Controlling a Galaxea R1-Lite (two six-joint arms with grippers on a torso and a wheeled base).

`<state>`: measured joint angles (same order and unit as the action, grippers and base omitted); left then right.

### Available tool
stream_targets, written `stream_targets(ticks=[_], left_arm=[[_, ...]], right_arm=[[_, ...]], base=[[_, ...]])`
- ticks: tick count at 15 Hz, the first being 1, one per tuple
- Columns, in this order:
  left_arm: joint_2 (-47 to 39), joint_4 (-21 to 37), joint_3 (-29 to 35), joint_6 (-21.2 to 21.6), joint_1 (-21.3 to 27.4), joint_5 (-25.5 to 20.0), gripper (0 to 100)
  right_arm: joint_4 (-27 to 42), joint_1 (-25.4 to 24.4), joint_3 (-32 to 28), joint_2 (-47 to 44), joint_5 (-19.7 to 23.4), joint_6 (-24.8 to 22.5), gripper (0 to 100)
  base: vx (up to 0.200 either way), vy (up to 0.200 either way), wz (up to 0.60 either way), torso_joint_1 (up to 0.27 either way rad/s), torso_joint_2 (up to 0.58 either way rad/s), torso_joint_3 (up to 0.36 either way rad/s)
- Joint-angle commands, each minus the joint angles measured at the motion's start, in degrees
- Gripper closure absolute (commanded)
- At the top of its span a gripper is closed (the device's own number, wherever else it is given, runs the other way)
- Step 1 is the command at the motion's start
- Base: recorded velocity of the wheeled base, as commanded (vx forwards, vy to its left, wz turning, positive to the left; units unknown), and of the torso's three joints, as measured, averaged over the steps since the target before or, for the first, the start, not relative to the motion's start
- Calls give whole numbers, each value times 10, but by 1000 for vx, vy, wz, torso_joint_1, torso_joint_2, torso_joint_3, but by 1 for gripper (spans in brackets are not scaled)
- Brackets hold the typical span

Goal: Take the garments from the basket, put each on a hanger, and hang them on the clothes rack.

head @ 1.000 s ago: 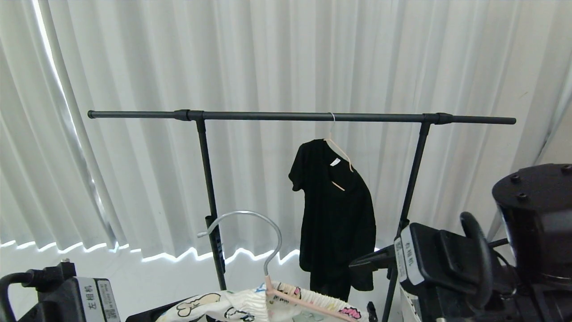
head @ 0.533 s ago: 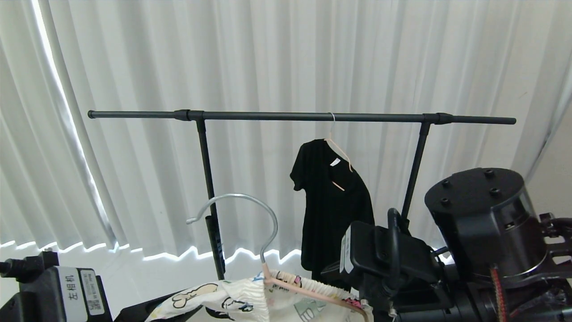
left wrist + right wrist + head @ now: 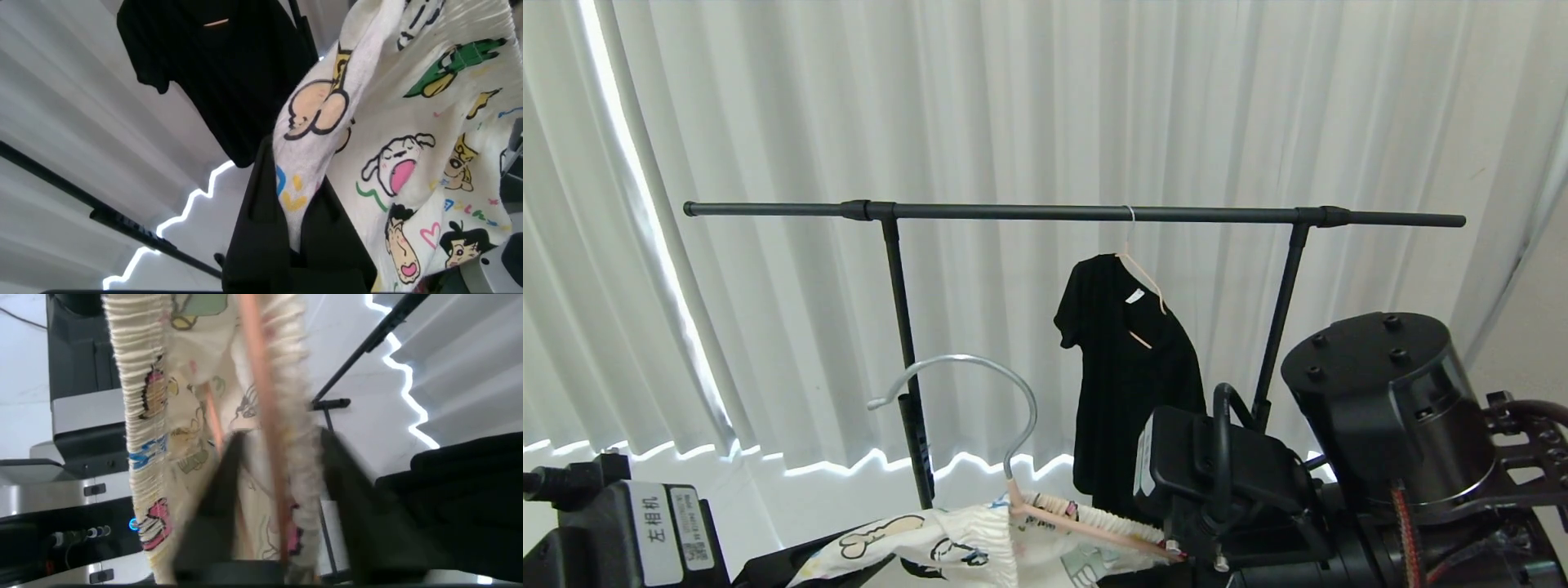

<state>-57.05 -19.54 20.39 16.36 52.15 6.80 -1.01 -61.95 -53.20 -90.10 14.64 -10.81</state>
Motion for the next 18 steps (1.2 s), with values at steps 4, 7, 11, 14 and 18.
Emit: stream_targets(ticks=[4,7,11,14,18], left_arm=[[-2,-1,0,1,0,1,100],[-3,-1,-4,0,-1,2,0],[3,-1,-5,-1,-1,1,0],[21,-1,-22,-4,-20,2,0],[48,0,-85,-17,-161,-5,0]], right_arm=[[-5,9,1,-1,-11,-3,100],[-22,17,2,-1,-19,-17,100],[-29,63,2,7,-19,-76,100],[-29,117,6,19,-14,-144,100],[-29,148,42,68,-15,-148,100]], base=[[0,0,0,0,0,0],[0,0,0,0,0,0],[0,0,0,0,0,0],[0,0,0,0,0,0],[0,0,0,0,0,0]])
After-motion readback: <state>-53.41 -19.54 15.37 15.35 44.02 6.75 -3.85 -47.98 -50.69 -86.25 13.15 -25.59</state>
